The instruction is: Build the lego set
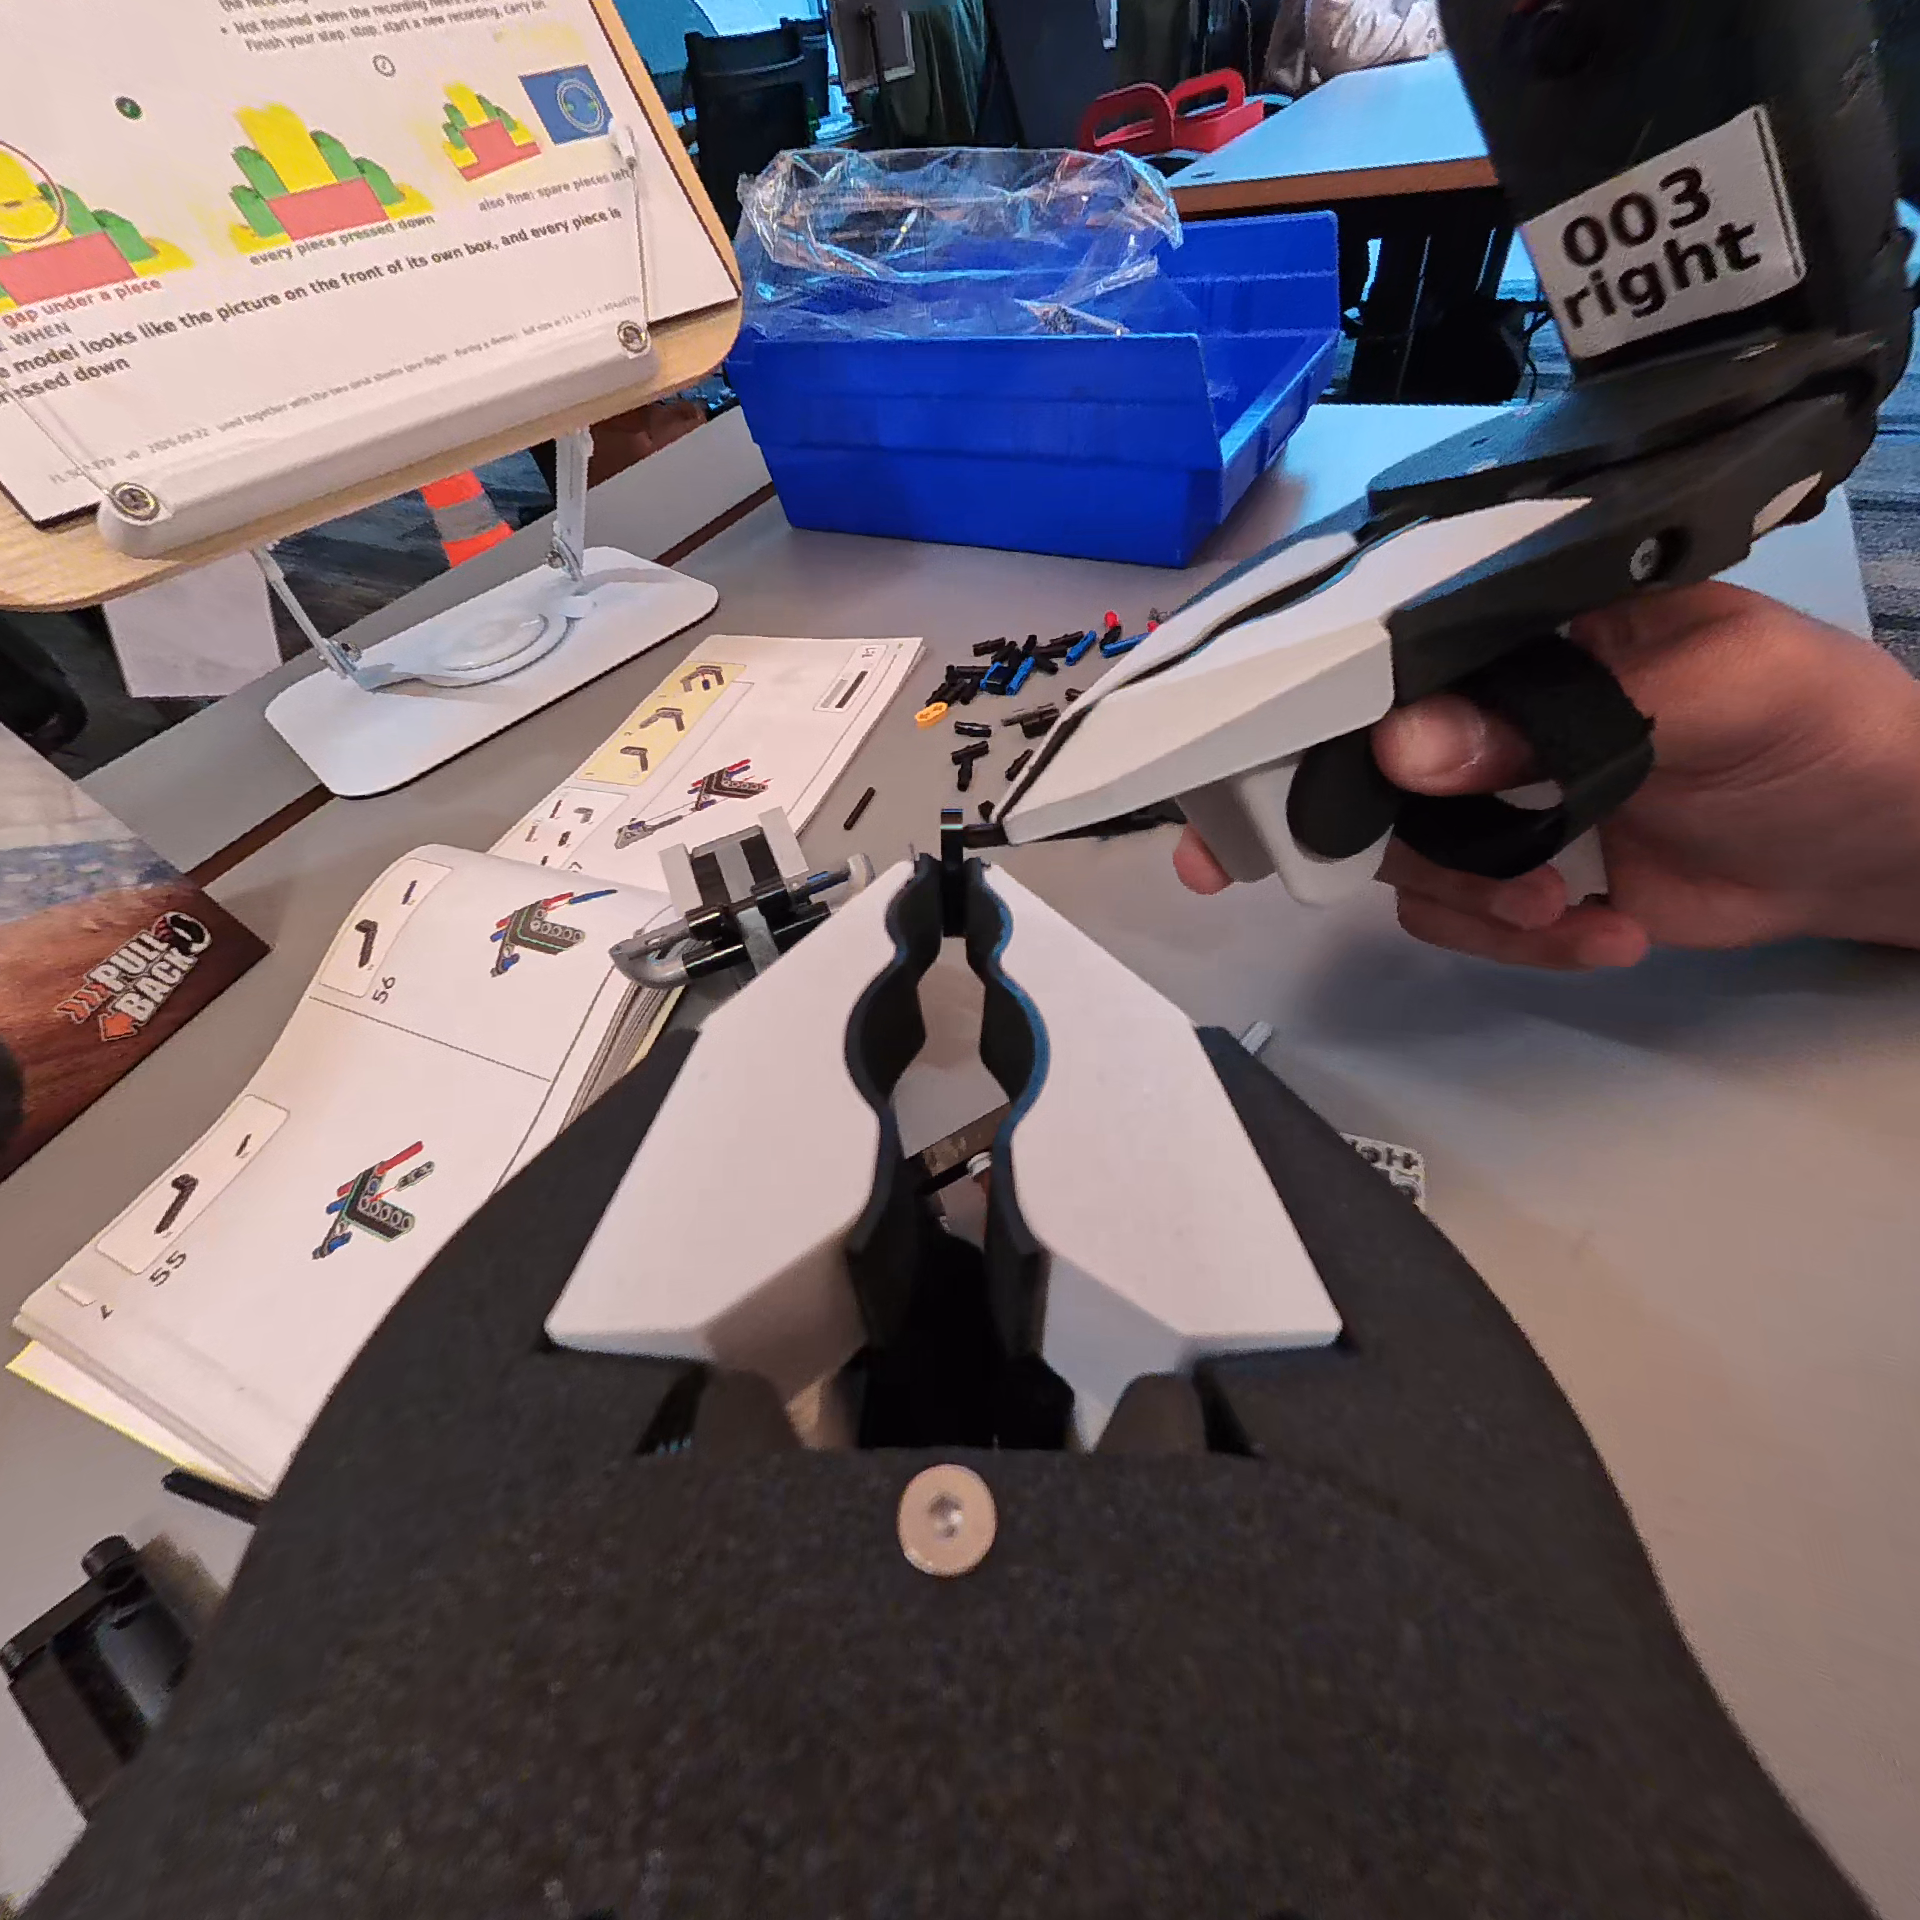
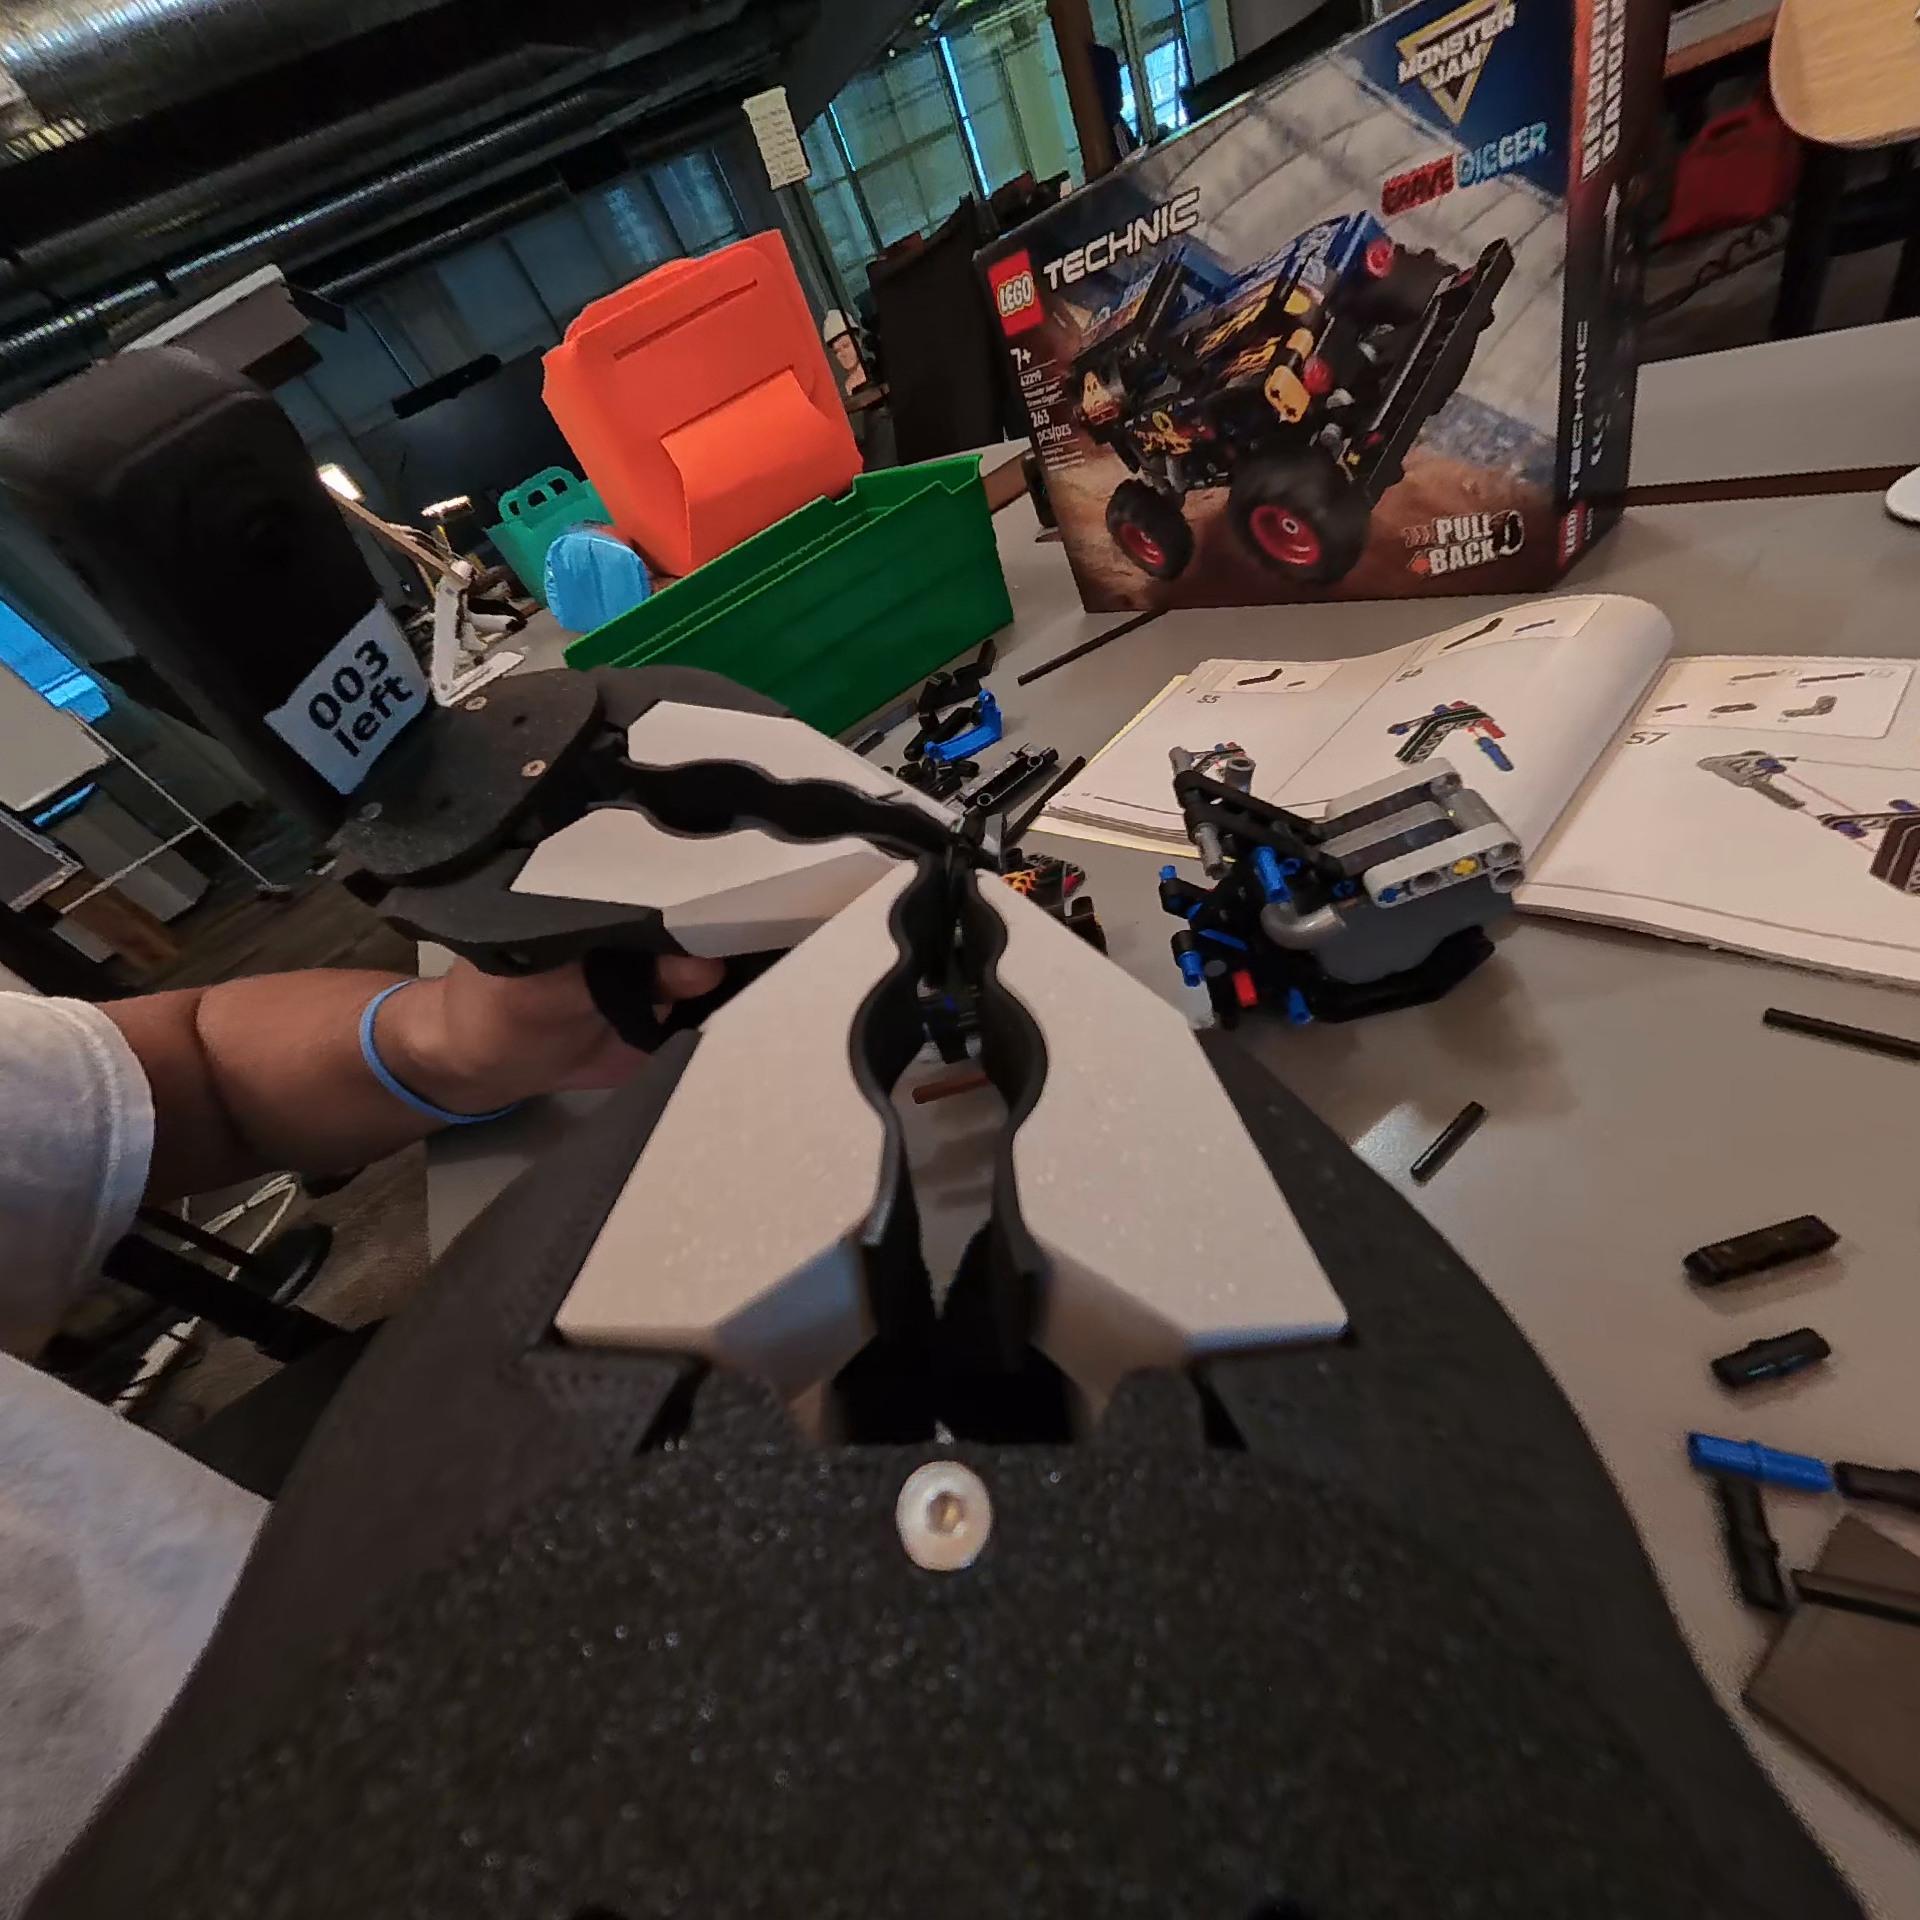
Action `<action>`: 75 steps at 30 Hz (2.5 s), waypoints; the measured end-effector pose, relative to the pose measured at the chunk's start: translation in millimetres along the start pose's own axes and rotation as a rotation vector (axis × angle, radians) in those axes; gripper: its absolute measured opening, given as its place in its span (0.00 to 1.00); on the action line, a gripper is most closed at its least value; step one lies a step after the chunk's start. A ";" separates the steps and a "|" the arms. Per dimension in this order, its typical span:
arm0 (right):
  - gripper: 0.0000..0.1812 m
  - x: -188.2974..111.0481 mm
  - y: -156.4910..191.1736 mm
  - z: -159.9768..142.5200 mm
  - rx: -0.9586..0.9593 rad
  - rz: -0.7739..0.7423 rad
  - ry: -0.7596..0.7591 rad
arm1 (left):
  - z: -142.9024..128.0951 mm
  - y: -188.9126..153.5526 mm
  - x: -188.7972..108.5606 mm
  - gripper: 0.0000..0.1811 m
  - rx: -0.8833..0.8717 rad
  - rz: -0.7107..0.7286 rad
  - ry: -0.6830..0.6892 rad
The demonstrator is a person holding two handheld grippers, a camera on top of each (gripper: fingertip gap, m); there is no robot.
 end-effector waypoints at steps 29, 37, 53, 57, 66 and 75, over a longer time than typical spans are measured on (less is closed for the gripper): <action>0.01 4.5 -6.3 -2.6 0.660 0.263 -0.202 | 2.1 -1.1 -1.0 0.01 0.186 0.160 -0.043; 0.01 3.6 -6.5 -1.4 0.632 0.257 -0.175 | 2.6 -2.1 -1.9 0.01 0.373 0.195 -0.035; 0.01 3.1 -6.9 -5.2 0.592 0.251 -0.186 | 0.4 -4.1 -0.2 0.01 0.161 0.056 -0.024; 0.00 3.4 -9.4 -6.8 0.579 0.234 -0.178 | -2.1 -4.8 1.8 0.01 0.208 0.085 -0.010; 0.01 4.8 -9.5 -9.5 0.572 0.225 -0.183 | -3.7 -5.7 3.3 0.01 0.264 0.124 0.005; 0.01 7.2 -10.5 -7.8 0.617 0.246 -0.209 | -2.4 -0.6 3.1 0.01 0.162 0.085 0.000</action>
Point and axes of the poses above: each gripper's, where its closed fingertips meet, x out along the fingers, z out of its top, y = z × x across the jaws, the point moved 4 cm from there along -x, back along the fingers, and after that the axes turned 3 degrees about z, right-handed, at the moved point
